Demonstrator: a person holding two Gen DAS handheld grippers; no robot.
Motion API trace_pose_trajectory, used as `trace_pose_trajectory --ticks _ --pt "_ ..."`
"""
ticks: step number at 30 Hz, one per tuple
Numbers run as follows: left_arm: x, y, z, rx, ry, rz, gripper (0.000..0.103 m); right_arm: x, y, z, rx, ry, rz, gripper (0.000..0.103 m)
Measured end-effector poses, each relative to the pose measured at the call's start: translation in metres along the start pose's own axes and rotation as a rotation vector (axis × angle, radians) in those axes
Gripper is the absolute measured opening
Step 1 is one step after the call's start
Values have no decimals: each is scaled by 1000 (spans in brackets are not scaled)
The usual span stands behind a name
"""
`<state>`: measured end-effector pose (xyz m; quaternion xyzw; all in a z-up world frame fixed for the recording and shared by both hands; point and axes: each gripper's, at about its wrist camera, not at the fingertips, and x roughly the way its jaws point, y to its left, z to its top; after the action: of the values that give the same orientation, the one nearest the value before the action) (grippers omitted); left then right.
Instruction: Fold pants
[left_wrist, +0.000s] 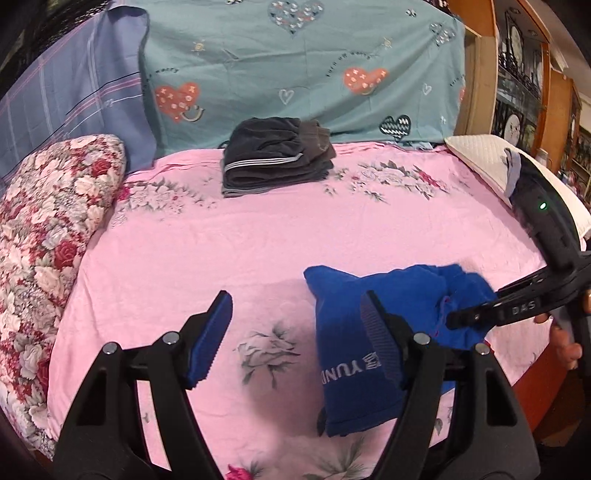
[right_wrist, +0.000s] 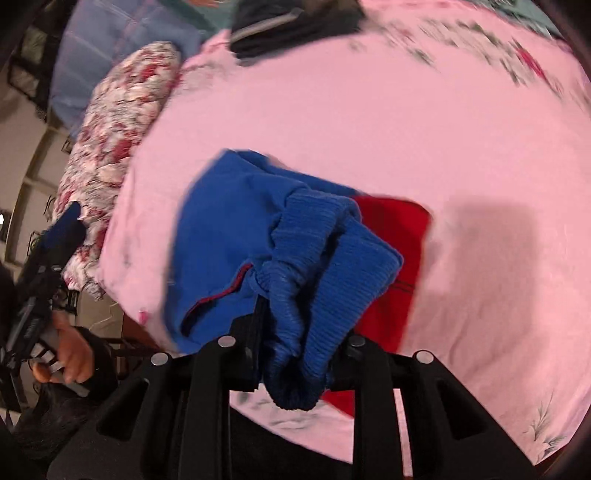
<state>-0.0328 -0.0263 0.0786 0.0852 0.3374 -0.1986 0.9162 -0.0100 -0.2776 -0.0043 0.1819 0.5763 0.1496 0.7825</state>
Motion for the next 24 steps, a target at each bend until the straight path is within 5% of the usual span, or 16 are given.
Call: trace_pose_trajectory --ticks 7,11,14,17,20,23,24 --pt "45 -45 -5 100 46 6 74 -12 -9 1 6 -12 100 28" --pt "92 -51 -34 121 136 42 76 3 -36 -8 69 28 19 50" --pt "90 -59 -40 157 108 69 77 -12 -33 -14 50 -17 -3 50" --pt "81 -66 -38 193 86 99 76 -53 -13 -15 -17 -160 -99 50" --pt "70 -63 -33 164 73 77 75 -83 21 -14 -100 -304 -101 50" --pt "53 -67 -31 166 32 65 76 -73 48 -13 -160 -324 -81 41" --pt "51 -71 -33 187 27 63 76 -61 50 -10 -159 -306 -89 31"
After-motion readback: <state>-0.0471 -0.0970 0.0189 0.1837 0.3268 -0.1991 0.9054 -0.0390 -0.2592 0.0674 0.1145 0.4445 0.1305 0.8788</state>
